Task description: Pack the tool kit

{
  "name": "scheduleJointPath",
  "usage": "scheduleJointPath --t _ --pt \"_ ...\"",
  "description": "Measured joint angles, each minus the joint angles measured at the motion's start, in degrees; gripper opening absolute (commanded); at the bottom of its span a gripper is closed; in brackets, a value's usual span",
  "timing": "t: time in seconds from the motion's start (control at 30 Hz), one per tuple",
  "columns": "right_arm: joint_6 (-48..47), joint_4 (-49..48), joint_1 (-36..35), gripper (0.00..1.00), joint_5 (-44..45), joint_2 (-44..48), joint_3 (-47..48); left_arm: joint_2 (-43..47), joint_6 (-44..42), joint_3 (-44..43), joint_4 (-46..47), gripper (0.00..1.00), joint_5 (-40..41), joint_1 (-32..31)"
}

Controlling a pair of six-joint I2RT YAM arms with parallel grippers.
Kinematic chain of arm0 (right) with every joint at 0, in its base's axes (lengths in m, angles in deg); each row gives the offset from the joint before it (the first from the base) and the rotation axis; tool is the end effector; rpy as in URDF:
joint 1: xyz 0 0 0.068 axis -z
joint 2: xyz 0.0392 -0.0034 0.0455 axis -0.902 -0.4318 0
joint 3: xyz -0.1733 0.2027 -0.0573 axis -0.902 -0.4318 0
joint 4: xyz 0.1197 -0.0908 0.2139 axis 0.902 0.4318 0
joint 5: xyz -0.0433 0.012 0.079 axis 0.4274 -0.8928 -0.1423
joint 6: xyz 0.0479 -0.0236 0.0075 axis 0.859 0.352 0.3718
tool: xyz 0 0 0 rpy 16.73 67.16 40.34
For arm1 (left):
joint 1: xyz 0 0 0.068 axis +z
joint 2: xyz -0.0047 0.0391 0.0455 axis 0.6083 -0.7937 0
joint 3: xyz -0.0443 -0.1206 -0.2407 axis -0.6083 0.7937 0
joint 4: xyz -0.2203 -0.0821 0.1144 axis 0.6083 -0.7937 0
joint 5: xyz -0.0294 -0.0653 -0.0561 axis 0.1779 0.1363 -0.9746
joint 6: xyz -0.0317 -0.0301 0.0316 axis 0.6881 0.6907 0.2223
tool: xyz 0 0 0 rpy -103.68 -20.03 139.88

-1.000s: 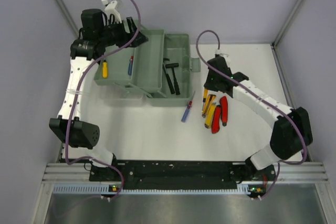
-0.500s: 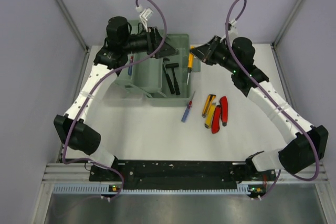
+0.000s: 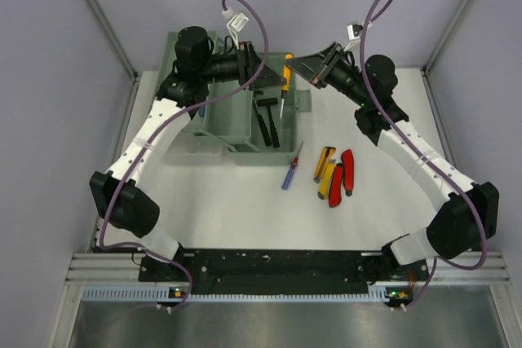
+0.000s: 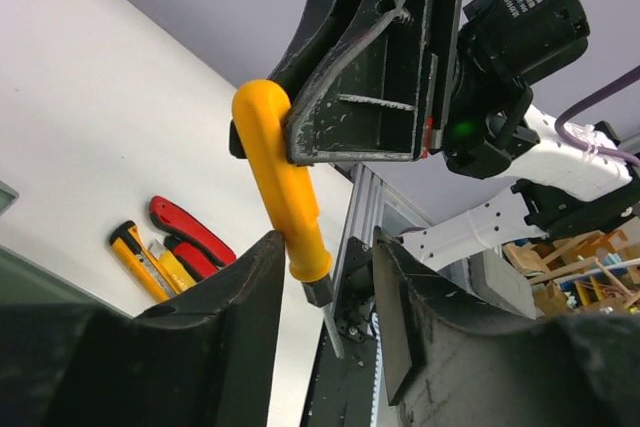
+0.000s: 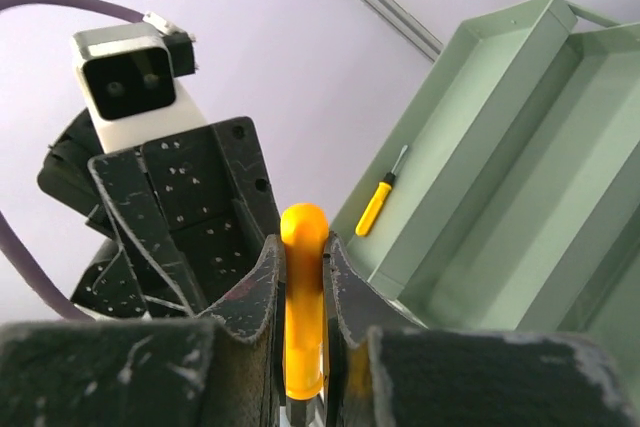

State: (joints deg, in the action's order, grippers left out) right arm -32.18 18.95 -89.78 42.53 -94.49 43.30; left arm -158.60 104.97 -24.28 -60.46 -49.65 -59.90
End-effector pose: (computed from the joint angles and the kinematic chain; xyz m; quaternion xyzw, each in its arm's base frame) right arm 0.2984 0.1583 0.4263 -0.0022 0.6392 0.5980 0.4835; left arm 0.3264 -0.1671 0.4551 0.2484 0.6685 -0.6019 0.3593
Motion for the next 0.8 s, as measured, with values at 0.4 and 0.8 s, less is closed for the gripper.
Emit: scheduleJointPath --t 0.4,0.8 --pt "2.29 -2.8 0.09 0.0 -0.52 -1.2 0.0 -2.45 0.83 -0.02 0.26 0.11 -0.31 -1.01" --pt "-3.91 5.35 0.0 0.79 5.2 -0.87 -0.68 -3.98 -11.28 -8.61 -17.51 0.0 10.54 -0.15"
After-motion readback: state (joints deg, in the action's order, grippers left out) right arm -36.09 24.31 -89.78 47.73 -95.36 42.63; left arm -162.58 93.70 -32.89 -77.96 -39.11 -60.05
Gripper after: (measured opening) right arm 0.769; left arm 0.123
